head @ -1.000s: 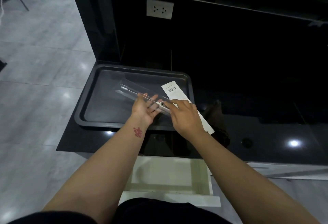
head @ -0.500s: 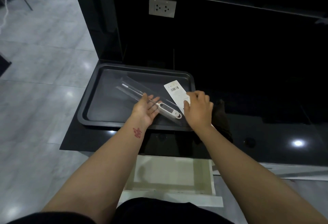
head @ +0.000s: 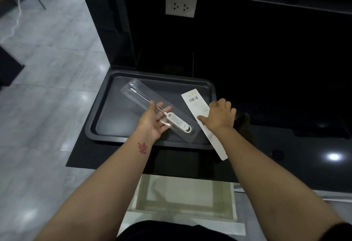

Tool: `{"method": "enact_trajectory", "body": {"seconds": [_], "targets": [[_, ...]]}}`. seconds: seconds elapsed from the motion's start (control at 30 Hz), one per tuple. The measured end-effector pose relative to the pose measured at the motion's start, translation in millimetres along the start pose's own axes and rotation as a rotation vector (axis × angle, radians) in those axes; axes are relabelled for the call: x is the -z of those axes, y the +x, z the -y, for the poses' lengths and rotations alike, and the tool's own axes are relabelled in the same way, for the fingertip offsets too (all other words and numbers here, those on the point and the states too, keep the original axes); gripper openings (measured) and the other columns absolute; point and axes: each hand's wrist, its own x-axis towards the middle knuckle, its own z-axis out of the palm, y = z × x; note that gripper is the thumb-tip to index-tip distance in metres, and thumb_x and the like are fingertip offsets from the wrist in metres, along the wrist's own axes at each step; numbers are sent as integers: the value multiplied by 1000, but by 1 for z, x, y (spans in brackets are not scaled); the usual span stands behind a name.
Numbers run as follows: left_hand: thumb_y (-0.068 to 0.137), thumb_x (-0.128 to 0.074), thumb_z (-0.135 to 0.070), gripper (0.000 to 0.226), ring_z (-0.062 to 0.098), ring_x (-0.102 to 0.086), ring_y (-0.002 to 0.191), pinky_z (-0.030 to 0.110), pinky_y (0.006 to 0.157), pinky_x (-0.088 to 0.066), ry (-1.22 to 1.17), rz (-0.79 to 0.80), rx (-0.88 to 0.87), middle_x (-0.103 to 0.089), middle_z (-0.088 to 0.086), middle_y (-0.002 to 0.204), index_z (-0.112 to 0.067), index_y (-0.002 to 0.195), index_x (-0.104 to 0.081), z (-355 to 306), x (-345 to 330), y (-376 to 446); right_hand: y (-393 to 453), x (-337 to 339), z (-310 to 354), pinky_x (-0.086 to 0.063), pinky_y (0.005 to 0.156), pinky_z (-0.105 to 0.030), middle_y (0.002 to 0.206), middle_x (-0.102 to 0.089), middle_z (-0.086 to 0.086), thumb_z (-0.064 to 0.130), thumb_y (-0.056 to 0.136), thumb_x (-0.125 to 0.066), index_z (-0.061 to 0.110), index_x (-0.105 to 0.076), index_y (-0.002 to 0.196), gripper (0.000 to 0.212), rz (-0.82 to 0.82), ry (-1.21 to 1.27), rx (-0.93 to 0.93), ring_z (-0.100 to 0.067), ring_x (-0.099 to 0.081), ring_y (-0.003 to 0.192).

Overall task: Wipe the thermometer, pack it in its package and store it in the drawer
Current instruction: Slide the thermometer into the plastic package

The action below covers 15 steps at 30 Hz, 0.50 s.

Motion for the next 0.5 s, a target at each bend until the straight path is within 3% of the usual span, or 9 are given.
{"method": "enact_trajectory", "body": {"seconds": [0.17,0.3,0.4,0.5], "targets": [[99,-37,-57,40,21,-72,85,38,69,-56,-21,-6,2,-76,-2,96,-25,104,-61,-3,1,1,10,3,6,-31,97,-40,132,-46,-9,57,80,-68,11,-48,131,72,100,106,-94,-29,-40,123],[100,-37,-53,39,20,-71,84,38,65,-56,-34,5,13,-75,-1,100,-21,105,-58,-5,-1,2,14,15,11,-28,87,-39,108,-62,-4,22,85,-62,14,-40,124,45,207,376,-142,-28,-58,108],[102,-41,-44,30,21,-69,90,37,69,-56,-31,17,7,-73,0,103,-18,94,-54,-6,-1,1,13,29,9,-40,95,-40,101,-64,-2,11,86,-51,19,-44,111,27,242,508,-128,-28,-60,97],[103,-48,-30,16,21,-69,88,34,60,-57,-31,17,-12,-73,4,102,-17,97,-55,-4,1,1,7,44,5,-50,91,-43,92,-60,0,9,86,-46,18,-48,105,22,206,620,-137,-26,-61,92]]}}
